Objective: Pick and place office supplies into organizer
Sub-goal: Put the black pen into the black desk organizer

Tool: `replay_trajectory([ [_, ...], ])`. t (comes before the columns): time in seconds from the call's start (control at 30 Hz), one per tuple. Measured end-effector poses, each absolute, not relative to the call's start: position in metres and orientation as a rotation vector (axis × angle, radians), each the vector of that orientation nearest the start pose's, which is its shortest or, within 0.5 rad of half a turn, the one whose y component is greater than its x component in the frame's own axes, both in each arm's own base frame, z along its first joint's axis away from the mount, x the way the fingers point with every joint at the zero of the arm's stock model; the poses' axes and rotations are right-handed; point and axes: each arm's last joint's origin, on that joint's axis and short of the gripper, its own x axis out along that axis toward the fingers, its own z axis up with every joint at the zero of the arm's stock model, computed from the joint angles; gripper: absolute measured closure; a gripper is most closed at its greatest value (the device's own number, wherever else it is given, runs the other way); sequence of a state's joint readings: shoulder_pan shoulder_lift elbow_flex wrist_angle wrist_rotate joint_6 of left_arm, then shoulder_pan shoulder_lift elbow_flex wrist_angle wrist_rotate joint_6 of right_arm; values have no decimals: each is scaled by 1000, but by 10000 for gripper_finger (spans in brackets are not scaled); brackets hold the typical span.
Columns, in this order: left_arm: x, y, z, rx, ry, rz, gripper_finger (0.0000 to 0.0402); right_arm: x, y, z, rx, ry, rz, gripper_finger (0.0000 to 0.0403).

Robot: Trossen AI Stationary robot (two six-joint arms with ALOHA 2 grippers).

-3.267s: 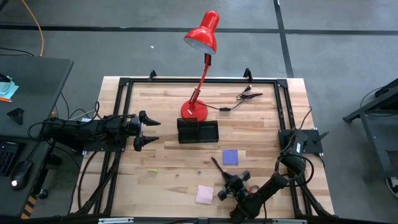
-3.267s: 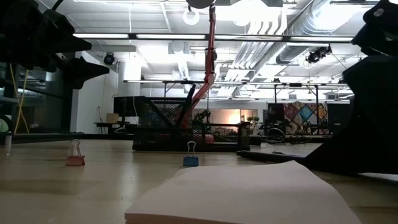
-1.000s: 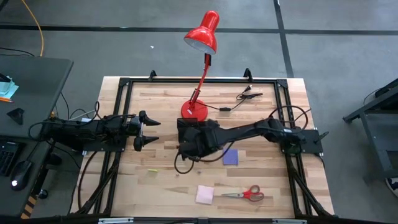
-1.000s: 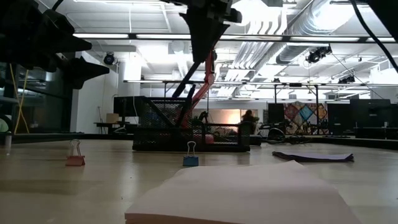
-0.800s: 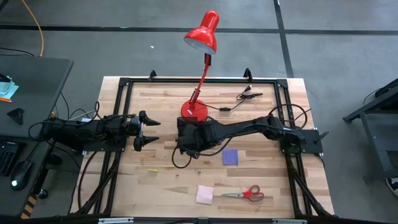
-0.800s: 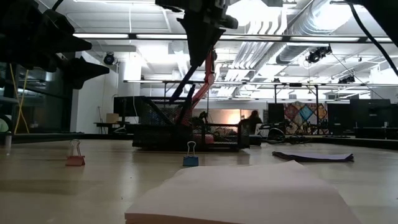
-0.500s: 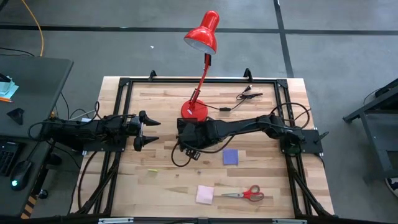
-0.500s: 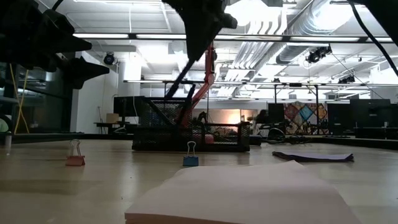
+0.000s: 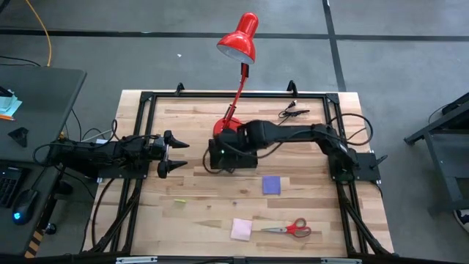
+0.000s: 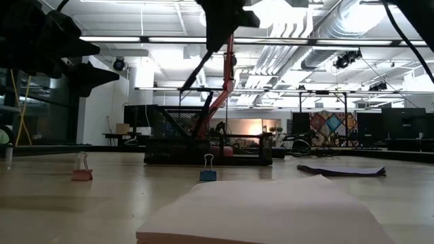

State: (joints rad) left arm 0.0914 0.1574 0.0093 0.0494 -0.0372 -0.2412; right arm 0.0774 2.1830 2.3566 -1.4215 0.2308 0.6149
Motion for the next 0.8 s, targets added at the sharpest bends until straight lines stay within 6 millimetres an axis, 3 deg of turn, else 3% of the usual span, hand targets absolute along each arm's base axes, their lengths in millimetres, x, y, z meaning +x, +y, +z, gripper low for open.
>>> replay_trajectory([
  [0.37,106,11,159,-243,82,140,43,436,-5,325,386,1167,-496,390],
  [0.8,106,11,159,-243,82,140,43,446,-5,310,401,1204,-462,390],
])
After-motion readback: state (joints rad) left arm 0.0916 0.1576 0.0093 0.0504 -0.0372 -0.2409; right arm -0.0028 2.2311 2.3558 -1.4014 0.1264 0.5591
